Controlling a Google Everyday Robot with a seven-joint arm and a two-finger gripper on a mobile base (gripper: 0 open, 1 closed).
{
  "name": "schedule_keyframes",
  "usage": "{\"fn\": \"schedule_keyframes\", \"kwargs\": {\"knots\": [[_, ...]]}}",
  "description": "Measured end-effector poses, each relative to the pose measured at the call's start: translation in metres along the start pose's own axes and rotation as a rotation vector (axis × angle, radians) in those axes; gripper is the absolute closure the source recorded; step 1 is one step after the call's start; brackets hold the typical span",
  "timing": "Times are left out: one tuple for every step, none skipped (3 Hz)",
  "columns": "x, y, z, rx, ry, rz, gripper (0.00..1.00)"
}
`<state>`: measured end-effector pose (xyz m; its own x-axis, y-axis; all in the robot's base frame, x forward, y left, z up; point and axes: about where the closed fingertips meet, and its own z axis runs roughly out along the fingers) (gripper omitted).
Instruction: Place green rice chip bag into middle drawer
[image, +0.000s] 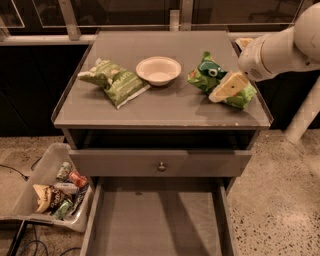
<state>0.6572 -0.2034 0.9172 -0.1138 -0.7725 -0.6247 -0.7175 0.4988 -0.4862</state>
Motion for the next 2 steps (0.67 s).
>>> {"fn": "schedule_keyframes", "kwargs": {"knots": [[0.012,-0.006,0.019,-0.047,-0.002,0.047,0.0],[0.021,-0.006,0.033,-0.089,0.0,0.078,0.0]]}}
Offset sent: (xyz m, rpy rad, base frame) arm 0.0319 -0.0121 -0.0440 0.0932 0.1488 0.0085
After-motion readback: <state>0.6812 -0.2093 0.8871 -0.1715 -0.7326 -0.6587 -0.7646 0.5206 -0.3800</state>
